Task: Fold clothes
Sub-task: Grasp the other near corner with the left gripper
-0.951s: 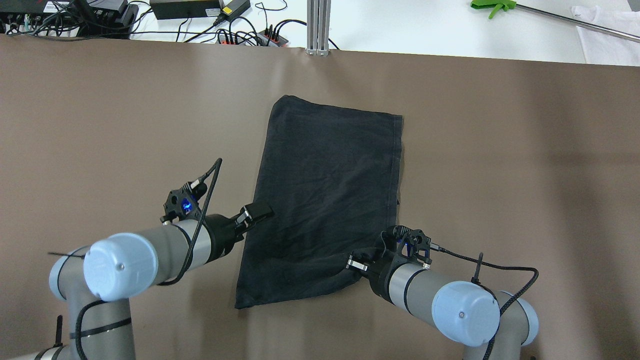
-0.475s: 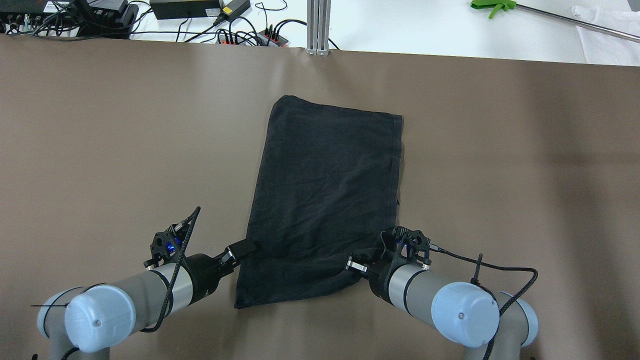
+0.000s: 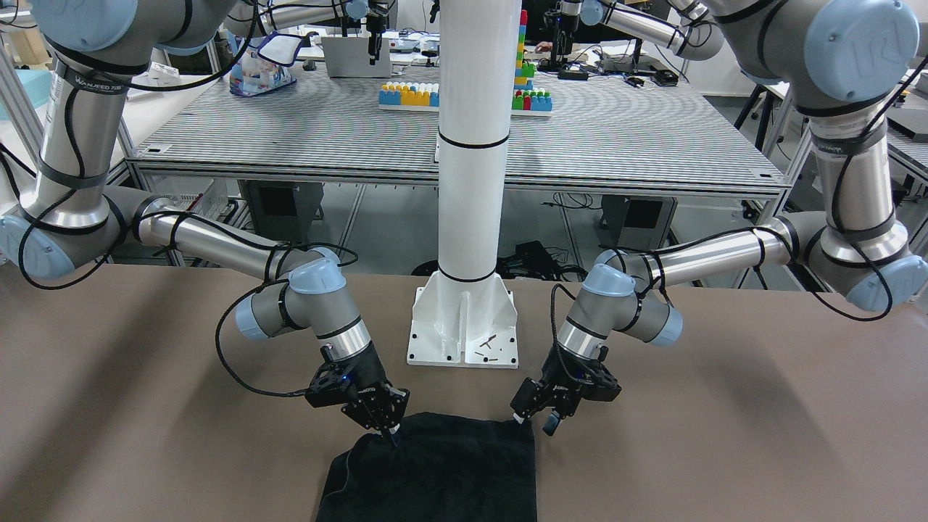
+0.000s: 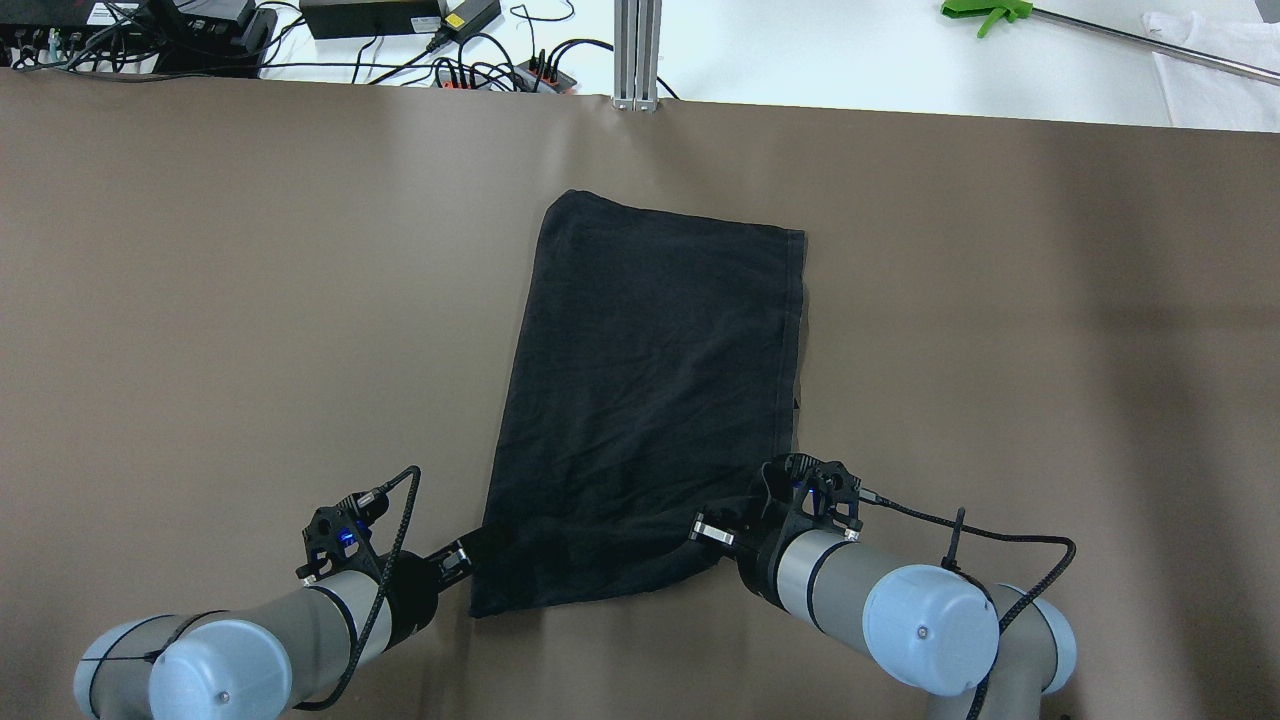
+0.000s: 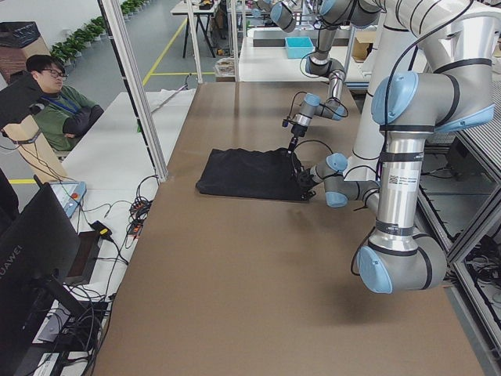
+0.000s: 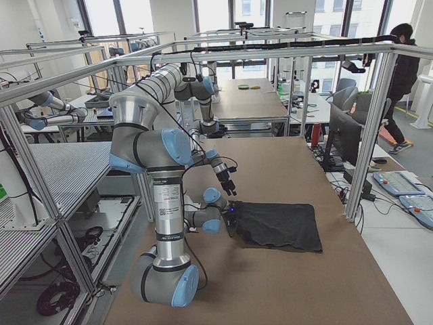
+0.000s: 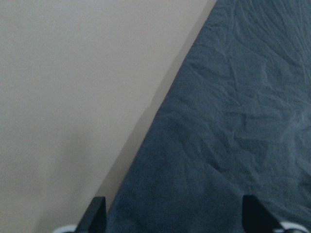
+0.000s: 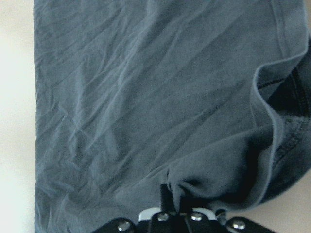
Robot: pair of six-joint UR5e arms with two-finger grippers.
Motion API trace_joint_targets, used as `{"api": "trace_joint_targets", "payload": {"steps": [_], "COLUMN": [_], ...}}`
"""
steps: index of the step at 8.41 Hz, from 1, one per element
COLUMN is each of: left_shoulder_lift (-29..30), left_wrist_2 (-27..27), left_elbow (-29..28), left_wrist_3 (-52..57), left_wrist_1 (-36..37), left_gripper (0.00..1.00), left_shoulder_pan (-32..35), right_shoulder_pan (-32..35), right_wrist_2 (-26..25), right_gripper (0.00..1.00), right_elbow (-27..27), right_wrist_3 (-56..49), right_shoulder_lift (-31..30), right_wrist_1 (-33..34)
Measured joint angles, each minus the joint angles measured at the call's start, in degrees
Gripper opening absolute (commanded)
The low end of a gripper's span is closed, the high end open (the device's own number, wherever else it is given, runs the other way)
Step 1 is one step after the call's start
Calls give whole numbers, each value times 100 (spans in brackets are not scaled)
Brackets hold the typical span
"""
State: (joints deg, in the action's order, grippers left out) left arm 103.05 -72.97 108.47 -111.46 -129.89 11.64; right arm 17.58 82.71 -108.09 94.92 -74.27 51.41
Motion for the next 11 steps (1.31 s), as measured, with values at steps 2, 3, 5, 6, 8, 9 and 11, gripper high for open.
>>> {"api": "trace_joint_targets", "payload": {"steps": [2,3,5,6,8,9,11], "left_shoulder_lift": [28,57,63,68,79,84,137], "left_wrist_2": [71,98,120,123,132,177,334], "left_elbow": [-118,-183,-244,-282,-319,-322,-321], "left_wrist_3": [1,1,1,1,1,5,9], "left_wrist_1": [9,9,7,7,21,65,144], "left_gripper": [100,100,92,84,56,43,0], "left_shoulder_pan": [-115,-156,-189,-209,-249,-294,-404], "right_shoulder_pan": [0,0,0,0,0,0,0], "right_wrist_2": [0,0,0,0,0,0,0], "right_gripper": [0,0,0,0,0,0,0], "right_elbow": [-1,-1,-1,1,7,7,2], "right_wrist_3": [0,0,0,0,0,-4,-8], "right_shoulder_lift": [-5,-6,-6,-3,3,-3,-27], "right_wrist_1": [0,0,0,0,0,0,0]}}
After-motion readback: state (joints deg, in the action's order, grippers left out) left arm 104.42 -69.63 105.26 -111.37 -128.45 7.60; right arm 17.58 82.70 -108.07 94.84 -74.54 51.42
